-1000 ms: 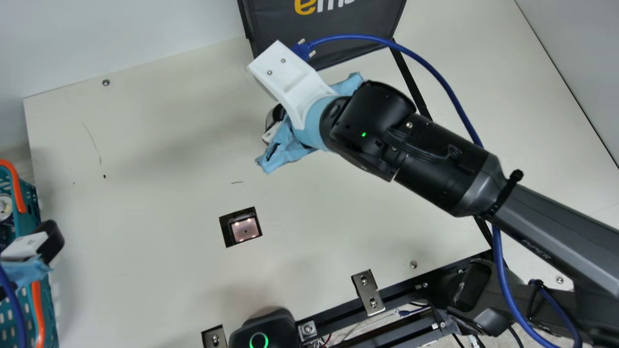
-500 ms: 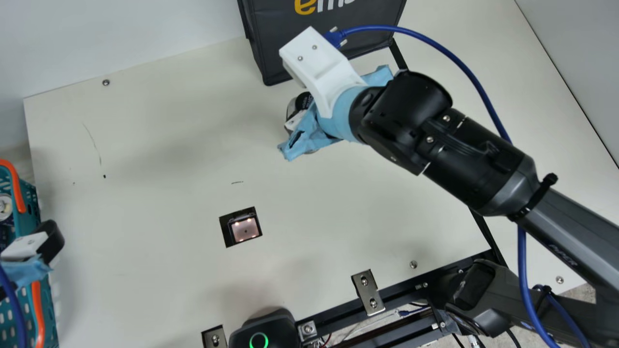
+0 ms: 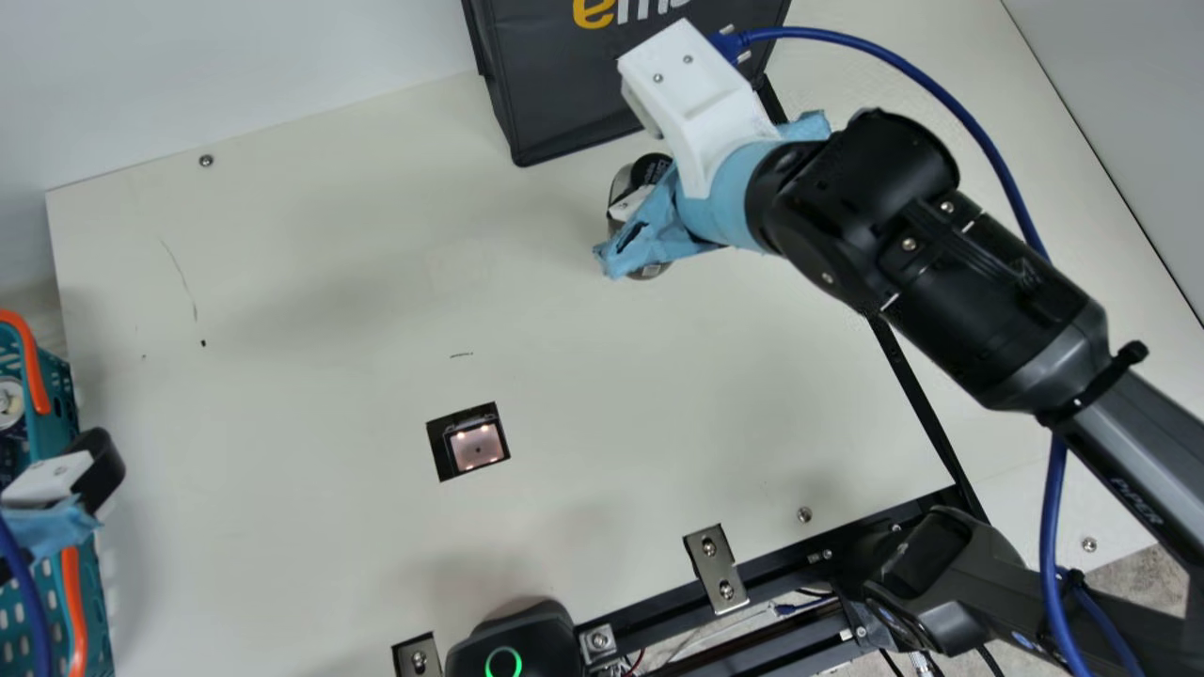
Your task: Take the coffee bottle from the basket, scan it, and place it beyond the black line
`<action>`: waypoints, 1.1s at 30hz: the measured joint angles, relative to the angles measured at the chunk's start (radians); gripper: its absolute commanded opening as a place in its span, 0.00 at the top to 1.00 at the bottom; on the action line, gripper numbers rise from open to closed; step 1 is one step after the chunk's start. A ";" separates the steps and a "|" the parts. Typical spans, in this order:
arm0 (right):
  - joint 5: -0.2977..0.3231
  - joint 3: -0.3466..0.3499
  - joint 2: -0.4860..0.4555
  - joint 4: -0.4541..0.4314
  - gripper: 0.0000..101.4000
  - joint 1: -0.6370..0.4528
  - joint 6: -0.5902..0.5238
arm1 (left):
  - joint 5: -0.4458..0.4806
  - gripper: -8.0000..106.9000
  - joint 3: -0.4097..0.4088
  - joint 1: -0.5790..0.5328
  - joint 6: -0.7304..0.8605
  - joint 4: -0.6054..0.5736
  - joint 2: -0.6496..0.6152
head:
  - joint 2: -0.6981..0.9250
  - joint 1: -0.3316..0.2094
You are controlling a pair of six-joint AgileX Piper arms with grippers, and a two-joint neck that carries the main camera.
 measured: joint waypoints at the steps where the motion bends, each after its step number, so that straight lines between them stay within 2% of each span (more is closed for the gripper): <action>1: -0.001 0.002 -0.001 0.001 1.00 -0.010 -0.004 | 0.000 0.15 0.000 0.000 0.000 0.000 0.000 | -0.002 0.000; 33: -0.031 0.021 -0.007 0.052 1.00 -0.344 -0.068 | 0.000 0.15 0.000 0.000 0.000 0.000 0.000 | -0.002 0.002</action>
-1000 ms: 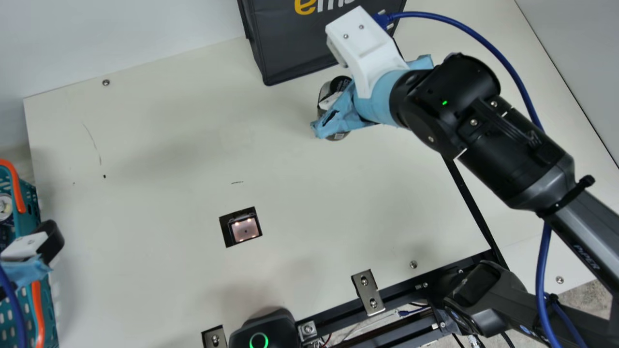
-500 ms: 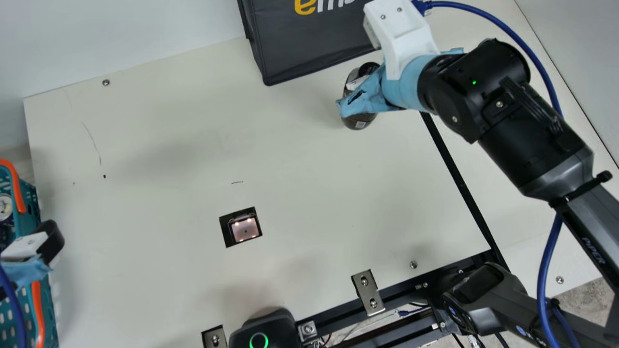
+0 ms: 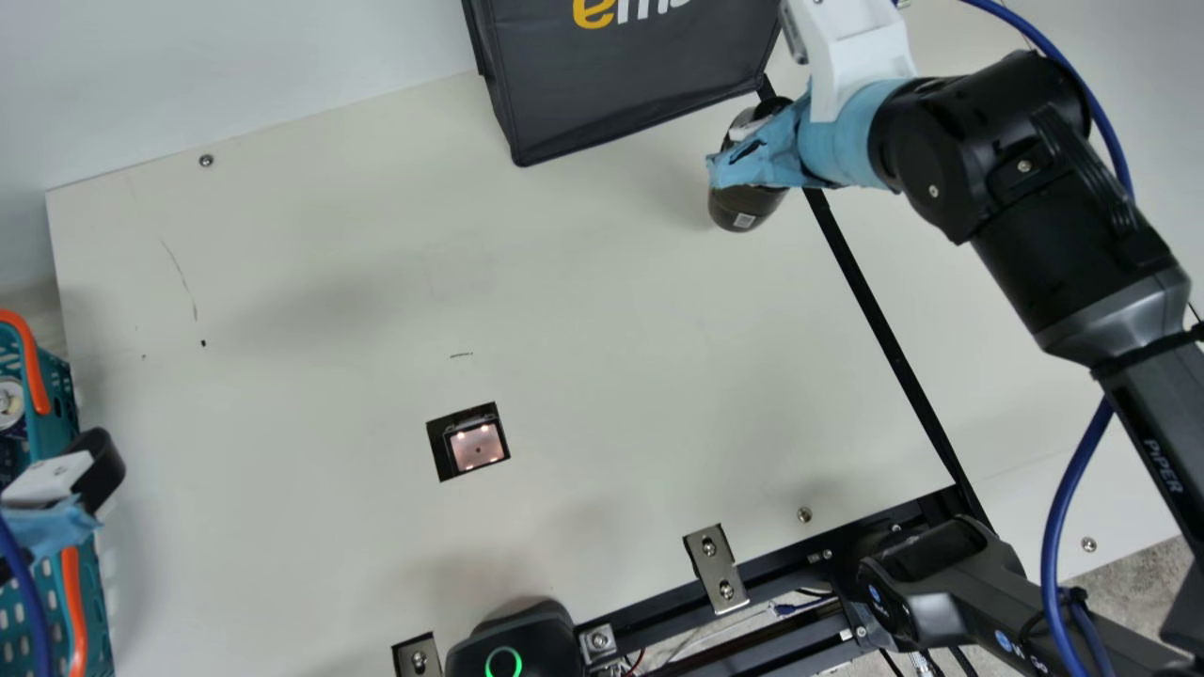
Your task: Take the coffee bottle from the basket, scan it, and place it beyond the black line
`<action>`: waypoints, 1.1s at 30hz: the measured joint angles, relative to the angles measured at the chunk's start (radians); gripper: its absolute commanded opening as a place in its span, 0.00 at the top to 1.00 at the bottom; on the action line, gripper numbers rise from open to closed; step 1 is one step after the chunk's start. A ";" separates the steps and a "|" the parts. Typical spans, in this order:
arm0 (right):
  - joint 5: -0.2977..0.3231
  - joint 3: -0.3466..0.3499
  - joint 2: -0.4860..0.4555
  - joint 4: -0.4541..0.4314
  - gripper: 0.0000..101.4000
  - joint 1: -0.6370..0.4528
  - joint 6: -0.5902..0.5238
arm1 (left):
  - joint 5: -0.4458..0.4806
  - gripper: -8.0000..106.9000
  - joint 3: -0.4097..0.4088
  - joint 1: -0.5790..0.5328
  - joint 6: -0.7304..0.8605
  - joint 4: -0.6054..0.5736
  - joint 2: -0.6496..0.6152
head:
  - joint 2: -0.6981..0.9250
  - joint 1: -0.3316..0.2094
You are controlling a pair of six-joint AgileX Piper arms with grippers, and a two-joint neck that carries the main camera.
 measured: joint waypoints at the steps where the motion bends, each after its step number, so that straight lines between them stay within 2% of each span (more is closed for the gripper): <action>1: -0.001 0.000 0.001 0.000 1.00 -0.013 -0.007 | 0.000 0.15 0.000 0.000 0.000 0.000 0.000 | 0.002 -0.002; 18: 0.002 -0.054 0.044 0.060 1.00 -0.217 -0.122 | 0.000 0.15 0.000 0.000 0.000 0.000 0.000 | 0.002 -0.002; 33: 0.004 -0.091 0.083 0.088 1.00 -0.330 -0.164 | 0.000 0.15 0.000 0.000 0.000 0.000 0.000 | 0.002 0.000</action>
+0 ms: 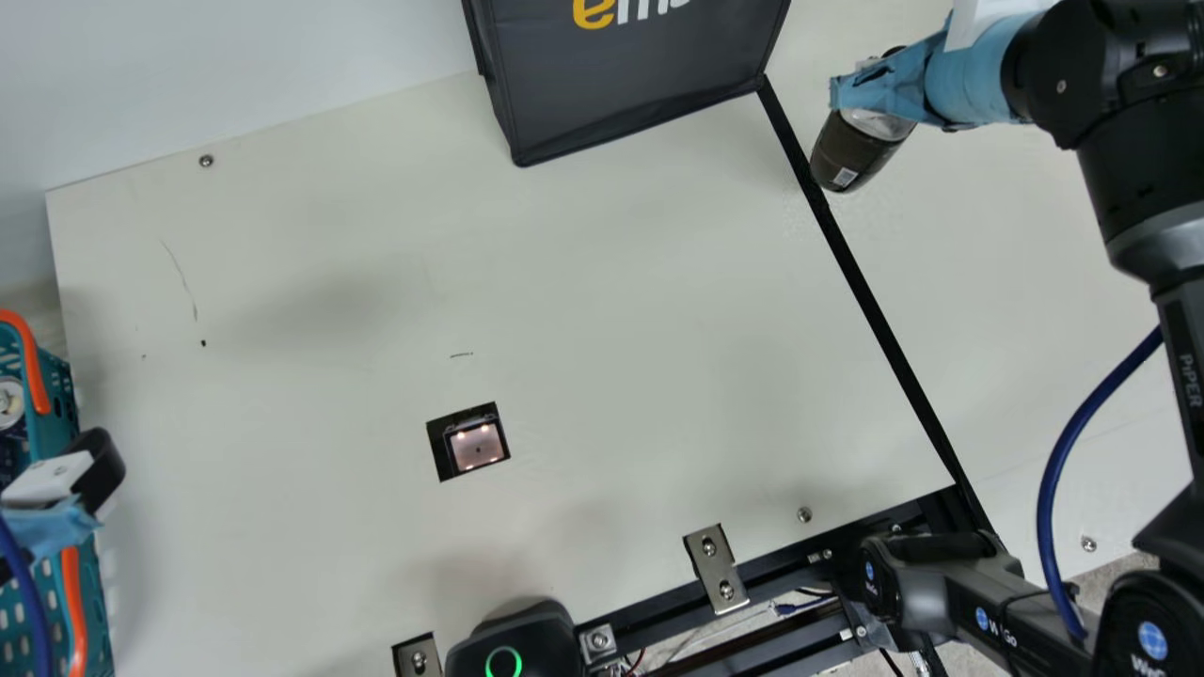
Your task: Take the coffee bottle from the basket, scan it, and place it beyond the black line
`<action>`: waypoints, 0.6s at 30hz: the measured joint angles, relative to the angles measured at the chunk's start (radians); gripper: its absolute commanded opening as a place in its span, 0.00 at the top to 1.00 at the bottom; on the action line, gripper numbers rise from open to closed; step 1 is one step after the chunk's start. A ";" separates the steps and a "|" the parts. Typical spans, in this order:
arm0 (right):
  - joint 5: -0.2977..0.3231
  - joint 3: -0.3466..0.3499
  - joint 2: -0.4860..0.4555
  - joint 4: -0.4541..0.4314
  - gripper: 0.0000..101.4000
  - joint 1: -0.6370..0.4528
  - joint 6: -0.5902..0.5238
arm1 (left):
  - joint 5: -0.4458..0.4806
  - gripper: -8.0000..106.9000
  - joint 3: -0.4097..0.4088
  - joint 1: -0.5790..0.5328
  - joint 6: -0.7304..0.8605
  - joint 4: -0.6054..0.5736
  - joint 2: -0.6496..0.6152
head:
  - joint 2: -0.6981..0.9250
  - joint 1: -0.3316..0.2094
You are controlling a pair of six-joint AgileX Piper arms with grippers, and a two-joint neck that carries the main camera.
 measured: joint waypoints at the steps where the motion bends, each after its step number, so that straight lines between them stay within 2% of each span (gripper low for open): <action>1: -0.001 -0.001 0.003 0.000 1.00 -0.005 -0.001 | 0.000 0.15 0.000 0.000 0.000 0.000 0.000 | -0.002 -0.002; 18: -0.026 -0.019 0.066 -0.017 1.00 -0.062 0.042 | 0.000 0.15 0.000 0.000 0.000 0.000 0.000 | 0.000 -0.002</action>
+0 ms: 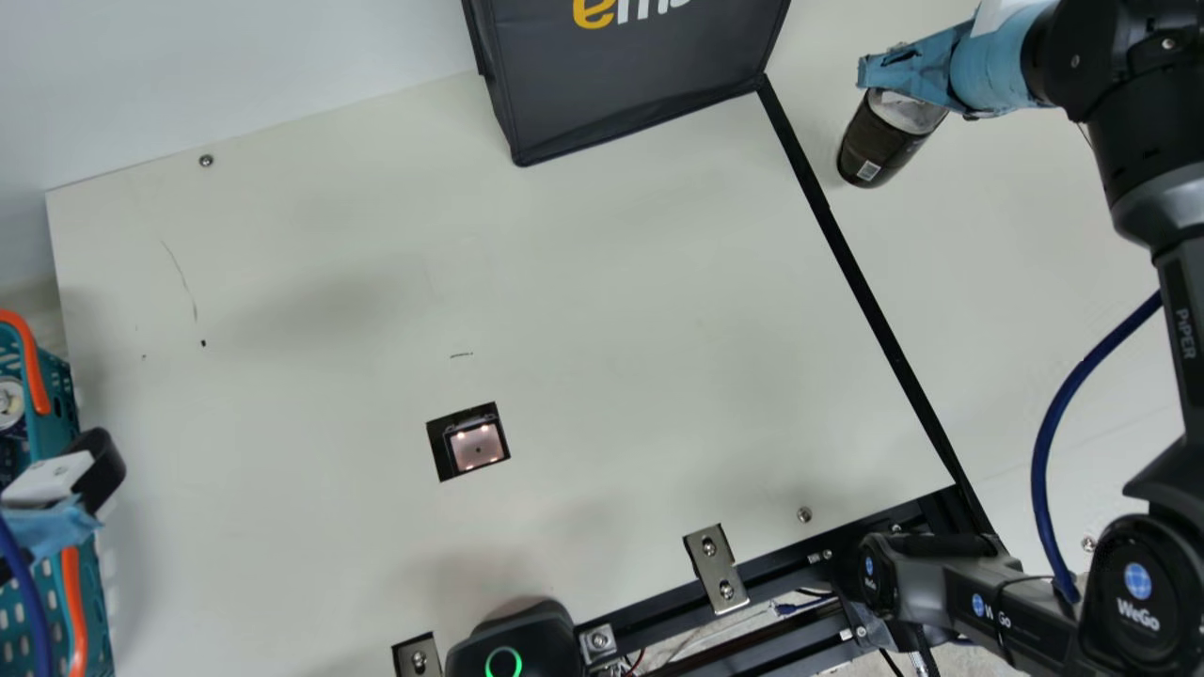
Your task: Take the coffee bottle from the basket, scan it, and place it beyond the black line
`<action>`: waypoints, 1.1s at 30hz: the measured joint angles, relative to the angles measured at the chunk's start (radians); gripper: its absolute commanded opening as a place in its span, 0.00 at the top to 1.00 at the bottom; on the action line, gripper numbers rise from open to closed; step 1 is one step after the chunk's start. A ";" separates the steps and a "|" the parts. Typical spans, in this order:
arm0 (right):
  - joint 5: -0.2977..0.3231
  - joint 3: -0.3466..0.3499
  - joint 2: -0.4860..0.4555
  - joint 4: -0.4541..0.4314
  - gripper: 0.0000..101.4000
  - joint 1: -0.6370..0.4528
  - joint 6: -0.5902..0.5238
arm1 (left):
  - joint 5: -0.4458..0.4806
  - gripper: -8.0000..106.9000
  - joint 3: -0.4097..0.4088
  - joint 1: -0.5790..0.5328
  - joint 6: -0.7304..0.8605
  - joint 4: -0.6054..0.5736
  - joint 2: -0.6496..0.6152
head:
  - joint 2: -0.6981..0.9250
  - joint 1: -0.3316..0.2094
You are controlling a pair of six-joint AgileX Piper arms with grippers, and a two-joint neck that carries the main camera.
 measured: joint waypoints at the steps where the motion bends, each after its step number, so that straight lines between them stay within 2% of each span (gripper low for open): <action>1: -0.001 0.000 0.004 -0.004 1.00 -0.001 0.002 | 0.000 0.15 0.000 0.000 0.000 0.000 0.000 | -0.002 0.000; 31: -0.061 0.012 0.090 -0.033 1.00 -0.027 0.091 | 0.000 0.15 0.000 0.000 0.000 0.000 0.000 | -0.002 0.000; 33: -0.068 0.014 0.092 -0.031 0.93 -0.029 0.094 | 0.000 0.15 0.000 0.000 0.000 0.000 0.000 | 0.000 0.000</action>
